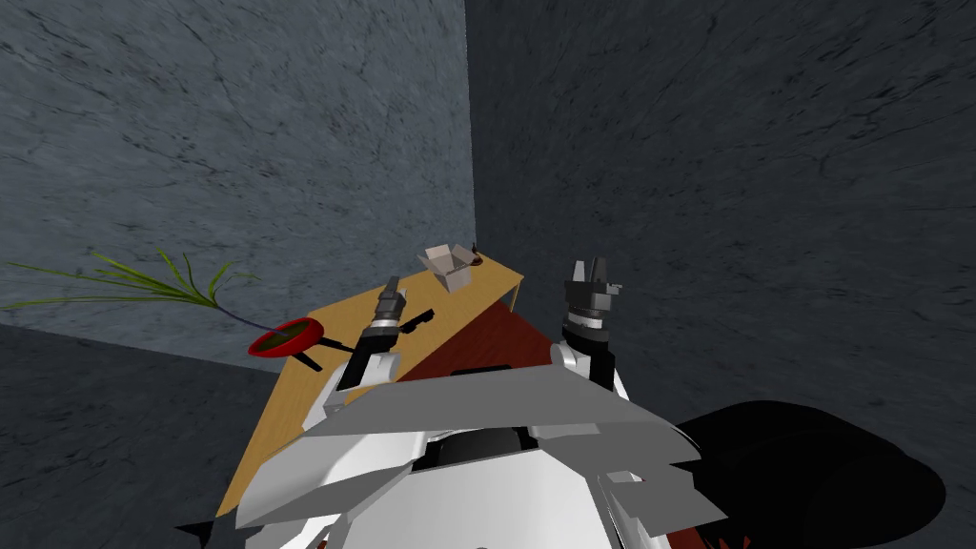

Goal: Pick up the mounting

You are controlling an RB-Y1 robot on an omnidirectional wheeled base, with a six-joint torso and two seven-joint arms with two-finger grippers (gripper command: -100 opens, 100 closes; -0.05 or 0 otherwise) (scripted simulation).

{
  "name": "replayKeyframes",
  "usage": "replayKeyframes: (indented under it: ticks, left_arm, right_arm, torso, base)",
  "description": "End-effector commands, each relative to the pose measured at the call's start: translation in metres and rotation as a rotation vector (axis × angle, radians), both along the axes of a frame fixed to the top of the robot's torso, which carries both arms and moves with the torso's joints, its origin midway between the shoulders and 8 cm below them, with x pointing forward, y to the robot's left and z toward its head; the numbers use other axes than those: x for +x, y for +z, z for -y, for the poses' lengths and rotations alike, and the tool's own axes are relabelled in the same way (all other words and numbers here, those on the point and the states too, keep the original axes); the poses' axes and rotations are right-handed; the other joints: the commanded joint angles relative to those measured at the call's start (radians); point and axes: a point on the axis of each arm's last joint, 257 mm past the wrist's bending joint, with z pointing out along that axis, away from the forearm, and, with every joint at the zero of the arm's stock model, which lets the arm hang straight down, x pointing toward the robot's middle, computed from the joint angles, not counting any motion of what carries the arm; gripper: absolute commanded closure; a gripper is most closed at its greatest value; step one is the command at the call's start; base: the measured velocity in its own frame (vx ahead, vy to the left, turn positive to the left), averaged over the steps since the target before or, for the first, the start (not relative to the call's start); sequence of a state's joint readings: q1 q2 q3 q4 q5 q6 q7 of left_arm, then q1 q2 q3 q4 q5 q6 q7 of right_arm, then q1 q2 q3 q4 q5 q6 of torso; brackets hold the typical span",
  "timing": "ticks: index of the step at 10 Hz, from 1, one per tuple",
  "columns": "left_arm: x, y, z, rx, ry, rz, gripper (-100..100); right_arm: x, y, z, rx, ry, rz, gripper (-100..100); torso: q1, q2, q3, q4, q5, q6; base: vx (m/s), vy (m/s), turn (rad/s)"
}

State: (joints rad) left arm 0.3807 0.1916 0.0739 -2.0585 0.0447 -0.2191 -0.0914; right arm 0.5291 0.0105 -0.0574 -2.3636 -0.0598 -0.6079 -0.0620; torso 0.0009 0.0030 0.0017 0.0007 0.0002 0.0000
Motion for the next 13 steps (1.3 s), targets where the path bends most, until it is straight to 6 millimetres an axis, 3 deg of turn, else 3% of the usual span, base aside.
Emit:
replayKeyframes:
  ticks: [1,6,13]
  left_arm:
    - [0.007,-0.01,-0.008,-0.007,0.009,-0.036,-100]
    - [0.032,-0.06,-0.044,-0.056,0.065,-0.191,-100]
    - [0.048,-0.125,-0.087,-0.138,0.144,-0.391,-100]
  right_arm:
    - [0.0,0.0,0.0,0.0,0.0,0.0,0]
    - [0.0,0.0,0.0,0.0,0.0,0.0,0]
    - [0.0,0.0,0.0,0.0,0.0,0.0,0]
  torso:
    - [0.0,0.0,0.0,0.0,0.0,0.0]
    - [0.0,-0.001,0.0,0.0,0.0,0.0]
    - [0.0,-0.002,-0.001,0.0,0.0,0.0]
  base:
    - [-0.034,0.003,-0.059]
    - [-0.035,0.004,-0.1]
    - [-0.028,0.002,-0.089]
